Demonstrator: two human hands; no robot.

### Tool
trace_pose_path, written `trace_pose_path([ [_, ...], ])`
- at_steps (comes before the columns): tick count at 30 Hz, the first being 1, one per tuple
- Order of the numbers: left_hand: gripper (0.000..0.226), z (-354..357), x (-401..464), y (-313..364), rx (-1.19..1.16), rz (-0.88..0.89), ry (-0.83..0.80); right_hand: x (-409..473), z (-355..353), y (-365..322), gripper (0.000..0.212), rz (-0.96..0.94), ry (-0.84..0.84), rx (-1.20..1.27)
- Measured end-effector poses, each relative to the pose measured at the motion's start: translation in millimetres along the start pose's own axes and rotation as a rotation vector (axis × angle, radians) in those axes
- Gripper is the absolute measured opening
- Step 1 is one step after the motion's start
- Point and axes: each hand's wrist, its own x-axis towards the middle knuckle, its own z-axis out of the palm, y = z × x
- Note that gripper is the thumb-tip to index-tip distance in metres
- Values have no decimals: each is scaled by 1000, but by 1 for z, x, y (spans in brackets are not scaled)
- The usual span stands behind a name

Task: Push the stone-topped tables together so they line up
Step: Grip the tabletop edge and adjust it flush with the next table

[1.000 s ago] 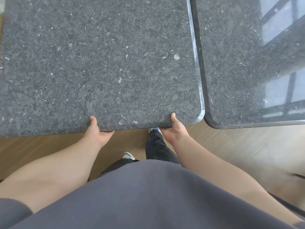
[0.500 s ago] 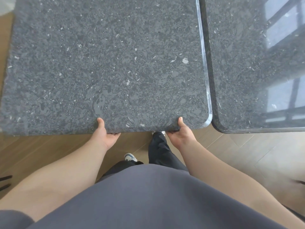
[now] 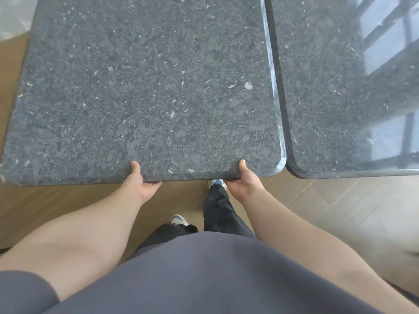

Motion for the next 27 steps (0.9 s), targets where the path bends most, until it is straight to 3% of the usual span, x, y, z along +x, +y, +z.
trace_pose_path([
  [4, 53, -1, 1, -3, -7, -14, 18, -2, -2, 2, 47, 7, 9, 40],
  [20, 55, 1, -5, -2, -12, -41, 27, 3, -3, 4, 47, -7, 1, 55],
  [27, 58, -1, -4, -3, 5, -36, 15, 3, -8, 6, 79, -24, 16, 30],
])
